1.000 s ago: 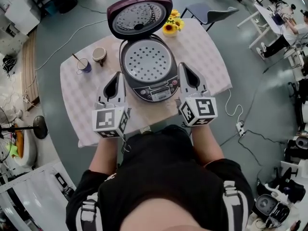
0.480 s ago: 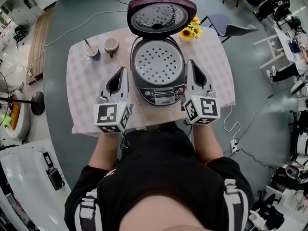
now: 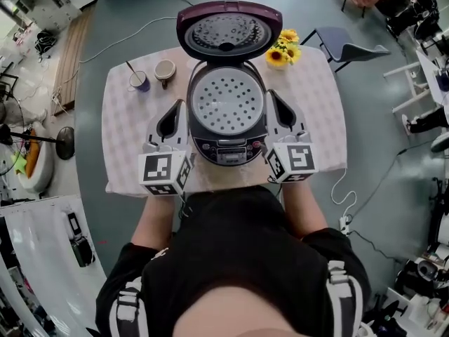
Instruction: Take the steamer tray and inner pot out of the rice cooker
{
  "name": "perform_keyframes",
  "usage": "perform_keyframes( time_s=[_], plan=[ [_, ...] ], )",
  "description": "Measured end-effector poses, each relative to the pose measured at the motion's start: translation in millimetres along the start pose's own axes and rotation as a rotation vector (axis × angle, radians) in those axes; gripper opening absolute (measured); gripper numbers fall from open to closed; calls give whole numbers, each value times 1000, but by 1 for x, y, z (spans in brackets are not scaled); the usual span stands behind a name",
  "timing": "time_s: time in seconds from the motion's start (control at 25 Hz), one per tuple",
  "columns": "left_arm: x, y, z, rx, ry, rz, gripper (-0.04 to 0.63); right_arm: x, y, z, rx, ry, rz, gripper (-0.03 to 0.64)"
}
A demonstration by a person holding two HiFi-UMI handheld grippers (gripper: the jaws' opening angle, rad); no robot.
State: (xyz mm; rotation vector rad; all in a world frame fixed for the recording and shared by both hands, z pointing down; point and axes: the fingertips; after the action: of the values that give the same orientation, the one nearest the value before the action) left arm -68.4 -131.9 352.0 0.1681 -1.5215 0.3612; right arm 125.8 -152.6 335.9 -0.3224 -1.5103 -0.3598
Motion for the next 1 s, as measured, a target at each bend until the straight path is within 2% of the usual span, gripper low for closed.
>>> perform_keyframes(
  time_s=[0.32, 0.44, 0.48, 0.52, 0.56, 0.6, 0.68, 0.84, 1.0],
  plan=[
    [-3, -17, -8, -13, -31, 4, 3, -1, -3, -24, 0, -28, -28, 0],
    [-10, -18, -9, -28, -52, -25, 7, -8, 0, -30, 2, -40, -80, 0],
    [-13, -19, -9, -28, -59, -38, 49, -11, 0, -30, -12, -46, -103, 2],
    [-15, -21, -10, -20, -56, -49, 200, -13, -2, -29, -34, -53, -118, 189],
    [-17, -23, -10, -6, -42, -53, 374, -14, -5, -28, -54, -61, -121, 305],
    [-17, -25, -9, 5, -25, -47, 405, -12, -9, -27, -64, -64, -109, 367],
    [-15, -29, -5, 10, -19, -11, 427, -4, -16, -28, -66, -53, -56, 394],
    [4, -35, 3, -7, -69, 93, 431, 15, -22, -29, -57, -32, 40, 396],
    [26, -40, 5, -5, -72, 183, 431, 29, -27, -28, -66, -13, 103, 395]
  ],
)
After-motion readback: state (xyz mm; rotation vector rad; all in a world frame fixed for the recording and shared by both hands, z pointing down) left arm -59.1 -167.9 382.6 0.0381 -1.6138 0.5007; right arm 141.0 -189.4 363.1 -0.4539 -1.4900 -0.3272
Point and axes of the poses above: the fingertips, and each gripper's own axes: y backward along the fingers, z to its left, x out of its underside, and after that the axes turned 1 degree about y, right-handed
